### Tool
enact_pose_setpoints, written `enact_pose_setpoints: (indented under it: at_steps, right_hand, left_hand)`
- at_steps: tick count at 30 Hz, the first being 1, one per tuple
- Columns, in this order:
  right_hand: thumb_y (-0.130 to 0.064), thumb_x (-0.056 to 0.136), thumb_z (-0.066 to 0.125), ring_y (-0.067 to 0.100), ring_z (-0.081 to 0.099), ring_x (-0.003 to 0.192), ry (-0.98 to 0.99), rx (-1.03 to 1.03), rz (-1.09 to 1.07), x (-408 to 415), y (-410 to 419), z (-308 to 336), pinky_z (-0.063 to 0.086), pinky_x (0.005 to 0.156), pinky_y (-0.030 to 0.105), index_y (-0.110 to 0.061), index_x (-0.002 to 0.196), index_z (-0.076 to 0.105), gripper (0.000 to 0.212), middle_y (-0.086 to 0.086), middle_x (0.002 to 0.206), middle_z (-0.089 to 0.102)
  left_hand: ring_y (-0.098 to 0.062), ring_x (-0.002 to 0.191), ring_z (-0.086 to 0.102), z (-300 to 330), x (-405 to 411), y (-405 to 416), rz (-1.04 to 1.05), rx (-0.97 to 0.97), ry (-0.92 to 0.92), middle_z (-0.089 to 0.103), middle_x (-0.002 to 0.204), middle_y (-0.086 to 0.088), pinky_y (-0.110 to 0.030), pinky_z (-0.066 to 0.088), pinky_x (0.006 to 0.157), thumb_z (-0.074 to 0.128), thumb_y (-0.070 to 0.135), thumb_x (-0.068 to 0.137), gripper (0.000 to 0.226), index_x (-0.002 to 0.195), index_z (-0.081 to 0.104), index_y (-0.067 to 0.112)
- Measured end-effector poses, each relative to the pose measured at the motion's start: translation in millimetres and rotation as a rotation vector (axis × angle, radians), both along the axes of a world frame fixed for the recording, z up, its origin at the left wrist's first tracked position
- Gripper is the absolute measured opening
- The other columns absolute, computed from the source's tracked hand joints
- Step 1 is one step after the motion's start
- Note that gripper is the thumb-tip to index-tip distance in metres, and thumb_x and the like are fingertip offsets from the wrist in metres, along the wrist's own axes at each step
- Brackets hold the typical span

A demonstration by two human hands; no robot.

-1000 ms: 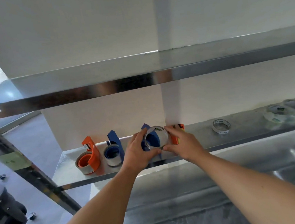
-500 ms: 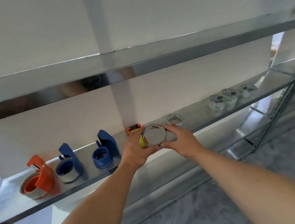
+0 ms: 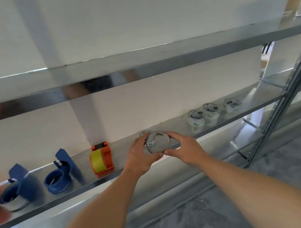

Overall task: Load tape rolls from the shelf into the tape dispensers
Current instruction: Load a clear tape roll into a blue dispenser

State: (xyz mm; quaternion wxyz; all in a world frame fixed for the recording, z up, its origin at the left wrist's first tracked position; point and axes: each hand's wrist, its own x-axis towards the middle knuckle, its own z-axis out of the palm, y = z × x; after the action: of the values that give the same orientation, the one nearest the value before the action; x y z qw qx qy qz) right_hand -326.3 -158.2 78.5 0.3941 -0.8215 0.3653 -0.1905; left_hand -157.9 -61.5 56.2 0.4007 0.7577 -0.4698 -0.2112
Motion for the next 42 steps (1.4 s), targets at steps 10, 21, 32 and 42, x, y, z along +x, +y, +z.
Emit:
enact_pose_setpoints:
  at_steps: [10, 21, 32, 42]
  right_hand:
    - [-0.026, 0.079, 0.078, 0.000, 0.050, 0.113, 0.029, 0.021, 0.067, -1.8, -61.8, -13.8, 0.033, 0.091, 0.011, -0.032, 0.139, 0.050, 0.066, -0.013, 0.130, 0.059]
    - [-0.023, 0.079, 0.079, 0.004, 0.047, 0.125, 0.094, 0.052, 0.066, 37.9, -134.4, -30.3, 0.026, 0.098, 0.010, -0.025, 0.143, 0.046, 0.072, -0.007, 0.140, 0.053]
    - [-0.030, 0.079, 0.077, 0.016, 0.052, 0.125, 0.258, 0.038, 0.174, 37.1, -209.1, -53.5, 0.032, 0.093, 0.017, -0.026, 0.141, 0.047, 0.069, -0.005, 0.138, 0.056]
    - [-0.048, 0.078, 0.072, 0.026, 0.022, 0.148, 0.416, -0.035, 0.277, 54.9, -247.3, -95.1, 0.030, 0.113, 0.043, -0.035, 0.148, 0.036, 0.080, 0.016, 0.158, 0.027]
  left_hand:
    - [-0.016, 0.124, 0.050, -12.5, -8.9, -53.7, 0.040, 0.067, -0.021, 0.052, 0.136, 0.004, -0.022, 0.037, 0.099, 0.086, 0.041, 0.070, 0.084, 0.143, 0.048, 0.022]
    - [-0.022, 0.130, 0.044, -38.9, 28.2, -124.9, 0.061, 0.115, -0.073, 0.053, 0.139, 0.002, -0.036, 0.037, 0.107, 0.084, 0.044, 0.072, 0.085, 0.144, 0.045, 0.024]
    - [-0.020, 0.131, 0.041, -50.3, 12.4, -189.7, 0.154, 0.366, -0.276, 0.054, 0.136, 0.010, -0.038, 0.029, 0.106, 0.077, 0.059, 0.068, 0.080, 0.138, 0.044, 0.037]
    - [-0.023, 0.141, 0.027, -76.8, 8.3, -211.8, 0.211, 0.544, -0.365, 0.045, 0.148, 0.008, -0.047, 0.019, 0.115, 0.063, 0.073, 0.072, 0.087, 0.145, 0.035, 0.036]
